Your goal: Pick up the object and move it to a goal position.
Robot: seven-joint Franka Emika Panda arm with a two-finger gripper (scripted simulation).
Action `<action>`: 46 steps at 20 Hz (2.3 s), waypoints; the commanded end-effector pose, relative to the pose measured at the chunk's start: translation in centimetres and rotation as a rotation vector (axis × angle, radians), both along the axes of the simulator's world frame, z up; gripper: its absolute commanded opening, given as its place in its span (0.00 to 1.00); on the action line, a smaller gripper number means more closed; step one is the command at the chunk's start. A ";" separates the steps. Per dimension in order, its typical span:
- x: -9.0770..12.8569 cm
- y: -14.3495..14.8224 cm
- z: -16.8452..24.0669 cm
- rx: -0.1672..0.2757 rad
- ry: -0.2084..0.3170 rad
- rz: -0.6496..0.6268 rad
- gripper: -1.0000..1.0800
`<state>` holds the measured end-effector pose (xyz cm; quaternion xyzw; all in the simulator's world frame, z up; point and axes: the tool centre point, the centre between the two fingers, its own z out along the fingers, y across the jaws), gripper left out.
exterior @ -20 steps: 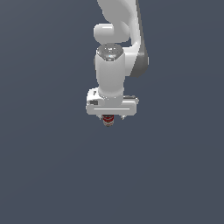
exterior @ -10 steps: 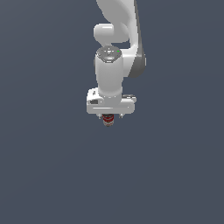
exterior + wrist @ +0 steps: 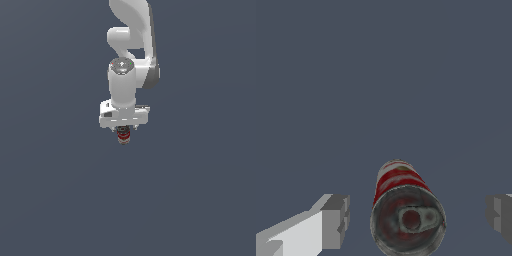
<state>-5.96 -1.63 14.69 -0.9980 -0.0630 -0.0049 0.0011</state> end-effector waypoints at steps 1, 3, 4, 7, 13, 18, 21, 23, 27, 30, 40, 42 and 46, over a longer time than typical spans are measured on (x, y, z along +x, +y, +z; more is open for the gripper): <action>-1.2 -0.2 -0.7 -0.001 0.003 0.027 0.96; -2.0 -0.3 -1.1 -0.002 0.005 0.043 0.96; -2.3 -0.4 -1.3 -0.002 0.006 0.050 0.96; -3.1 -0.5 -1.7 -0.003 0.008 0.066 0.96; -3.5 -0.6 -1.9 -0.003 0.010 0.074 0.96; -3.5 -0.6 -2.6 -0.003 0.010 0.074 0.96; -3.6 -0.6 -3.8 -0.003 0.010 0.075 0.96; -3.7 -0.6 -4.8 -0.003 0.010 0.075 0.96; -3.7 -0.6 -6.3 -0.003 0.010 0.076 0.96; -3.7 -0.6 -6.8 -0.003 0.010 0.077 0.96; -3.7 -0.6 -7.0 -0.003 0.010 0.077 0.00; -3.7 -0.6 -7.0 -0.003 0.010 0.077 0.00; -3.5 -0.5 -6.7 -0.003 0.010 0.077 0.00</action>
